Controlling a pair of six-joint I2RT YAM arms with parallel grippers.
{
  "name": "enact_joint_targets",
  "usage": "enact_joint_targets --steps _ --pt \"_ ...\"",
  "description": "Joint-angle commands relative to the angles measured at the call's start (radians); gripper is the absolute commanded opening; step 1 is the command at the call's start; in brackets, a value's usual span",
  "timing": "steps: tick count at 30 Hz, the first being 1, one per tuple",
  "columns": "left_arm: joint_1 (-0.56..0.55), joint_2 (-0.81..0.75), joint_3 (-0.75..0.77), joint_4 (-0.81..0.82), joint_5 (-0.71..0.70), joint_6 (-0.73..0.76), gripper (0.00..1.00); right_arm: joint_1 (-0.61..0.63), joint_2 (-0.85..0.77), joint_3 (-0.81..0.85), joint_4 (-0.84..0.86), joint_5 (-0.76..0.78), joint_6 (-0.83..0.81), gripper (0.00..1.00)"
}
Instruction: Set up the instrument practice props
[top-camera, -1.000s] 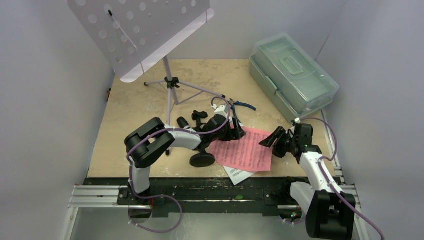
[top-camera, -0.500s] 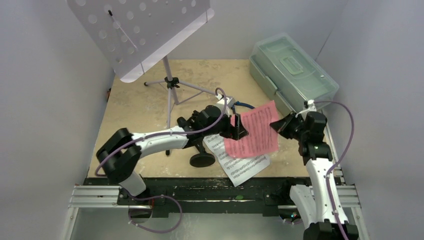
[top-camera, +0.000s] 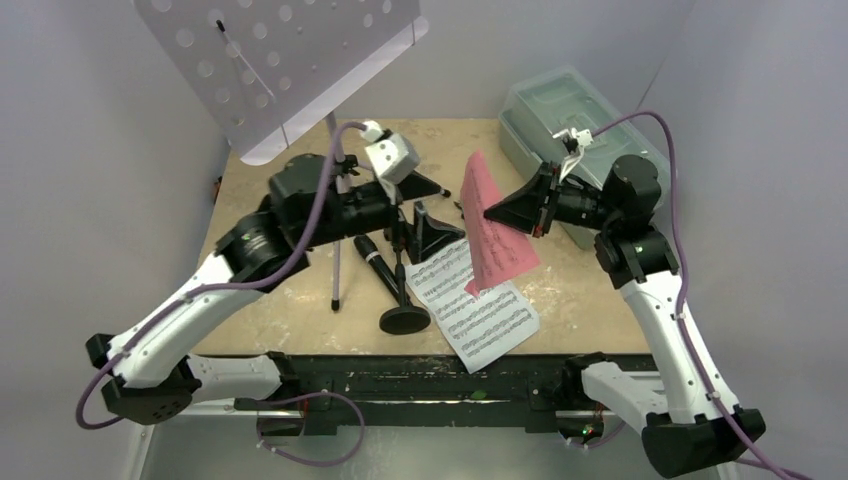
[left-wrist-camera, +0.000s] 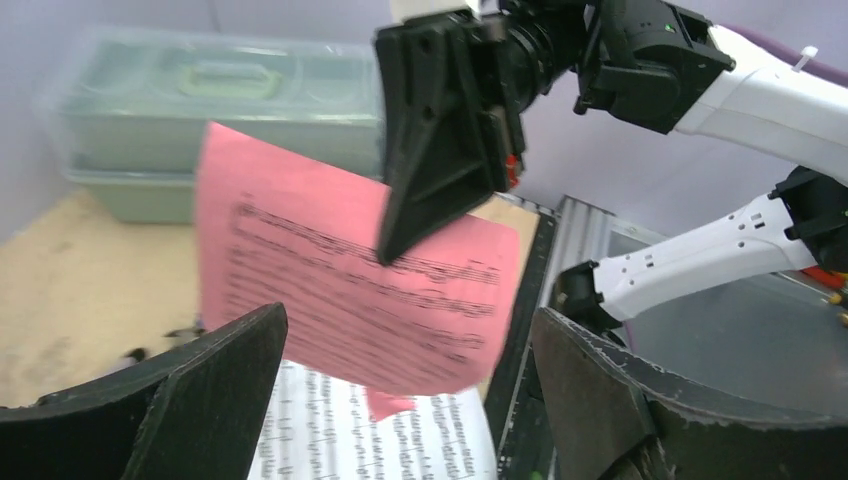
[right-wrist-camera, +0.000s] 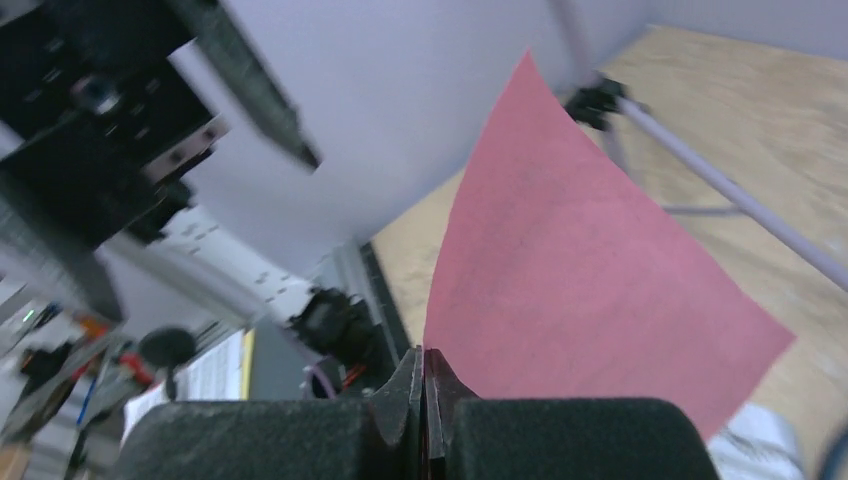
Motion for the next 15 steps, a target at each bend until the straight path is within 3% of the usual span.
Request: enact_joint_targets --steps 1,8,15 --pt "0.0 -0.073 0.149 -0.286 -0.162 0.17 0.94 0.12 0.031 0.155 0.053 -0.202 -0.026 0.0" --pt "0.001 -0.07 0.257 -0.408 -0.157 0.185 0.97 0.235 0.045 0.189 0.146 -0.341 0.065 0.0" --pt "0.0 -0.038 0.268 -0.41 0.148 0.173 0.98 0.28 0.042 0.195 0.129 -0.419 0.075 0.0"
